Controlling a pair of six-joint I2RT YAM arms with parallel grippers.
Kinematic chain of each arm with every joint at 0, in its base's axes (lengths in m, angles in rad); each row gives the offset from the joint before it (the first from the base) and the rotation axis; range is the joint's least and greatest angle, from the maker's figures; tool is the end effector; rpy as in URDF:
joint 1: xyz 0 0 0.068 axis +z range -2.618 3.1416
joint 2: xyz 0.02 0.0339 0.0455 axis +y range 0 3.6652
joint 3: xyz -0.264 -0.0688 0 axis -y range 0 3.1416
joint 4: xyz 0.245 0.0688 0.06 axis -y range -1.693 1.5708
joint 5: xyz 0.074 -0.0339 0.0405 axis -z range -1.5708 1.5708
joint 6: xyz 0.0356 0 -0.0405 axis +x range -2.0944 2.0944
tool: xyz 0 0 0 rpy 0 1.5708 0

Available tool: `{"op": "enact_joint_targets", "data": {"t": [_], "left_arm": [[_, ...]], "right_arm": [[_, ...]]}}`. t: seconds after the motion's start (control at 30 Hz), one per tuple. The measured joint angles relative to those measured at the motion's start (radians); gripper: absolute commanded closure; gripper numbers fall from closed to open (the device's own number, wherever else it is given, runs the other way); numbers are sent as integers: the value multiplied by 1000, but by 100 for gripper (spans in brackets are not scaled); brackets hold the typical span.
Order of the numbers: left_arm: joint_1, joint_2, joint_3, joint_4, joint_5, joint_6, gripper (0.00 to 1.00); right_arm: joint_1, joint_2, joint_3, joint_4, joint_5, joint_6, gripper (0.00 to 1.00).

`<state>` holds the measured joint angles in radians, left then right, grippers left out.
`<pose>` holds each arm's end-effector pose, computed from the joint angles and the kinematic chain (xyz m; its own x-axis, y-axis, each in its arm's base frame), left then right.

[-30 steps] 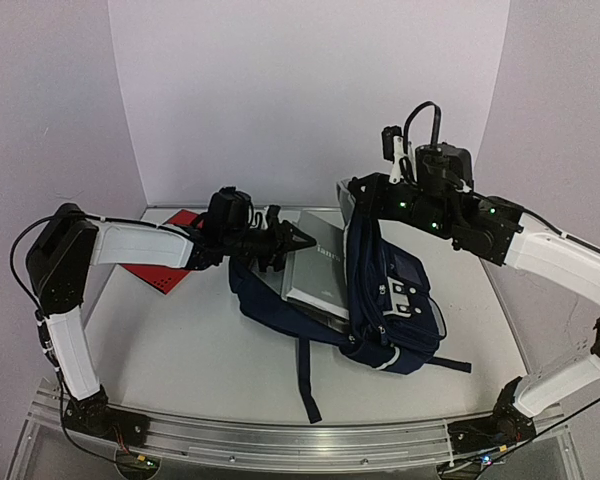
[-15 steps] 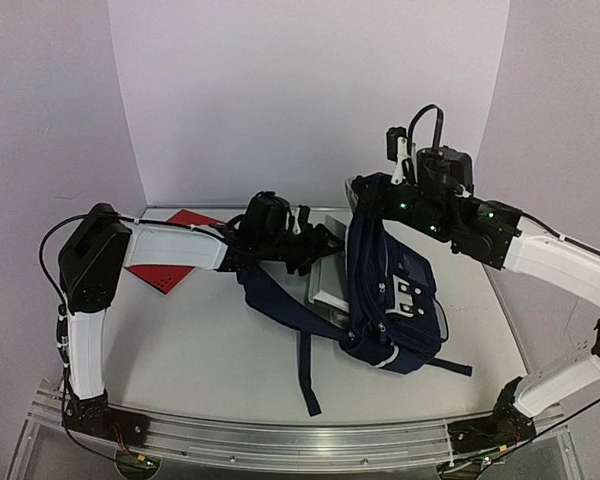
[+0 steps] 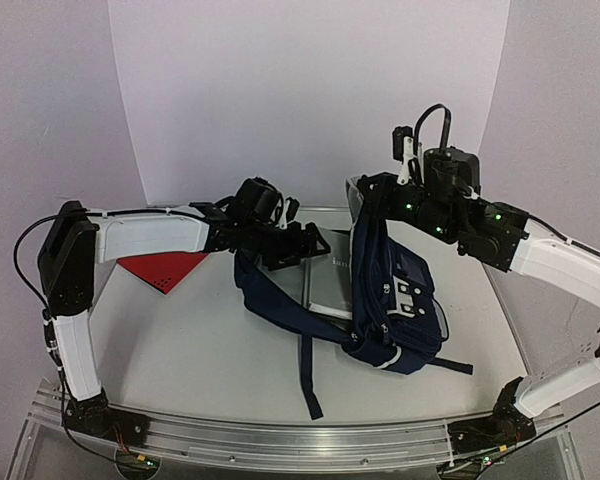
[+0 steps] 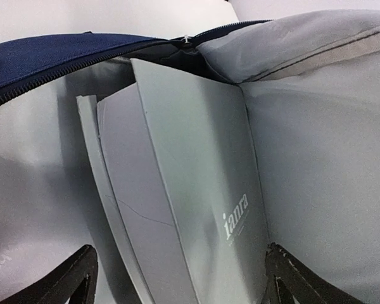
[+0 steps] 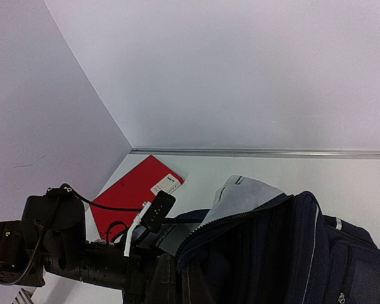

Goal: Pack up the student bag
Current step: Place the book in the student bag.

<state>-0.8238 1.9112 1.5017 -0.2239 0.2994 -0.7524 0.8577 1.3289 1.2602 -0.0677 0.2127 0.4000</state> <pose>0.2939 -0.3328 0.2559 -0.8831 -0.0074 -0.4691 0.3549 0.6434 -0.6783 0.2105 0.2319 0.3981 -0.3166 0.2159 -0.9237 -0.5203 0.7747 0.3594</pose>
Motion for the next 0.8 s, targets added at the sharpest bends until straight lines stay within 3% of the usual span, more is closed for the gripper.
{"op": "enact_joint_targets", "data": {"t": [0.27, 0.4, 0.8], "left_arm": [[-21, 12, 6, -19, 74, -15, 52], [-40, 46, 32, -1, 91, -30, 57], [-78, 227, 152, 101, 118, -99, 61]], "right_arm": [[0, 0, 0, 0, 0, -8, 100], [0, 1, 0, -1, 0, -10, 100], [-2, 87, 23, -14, -7, -16, 100]]}}
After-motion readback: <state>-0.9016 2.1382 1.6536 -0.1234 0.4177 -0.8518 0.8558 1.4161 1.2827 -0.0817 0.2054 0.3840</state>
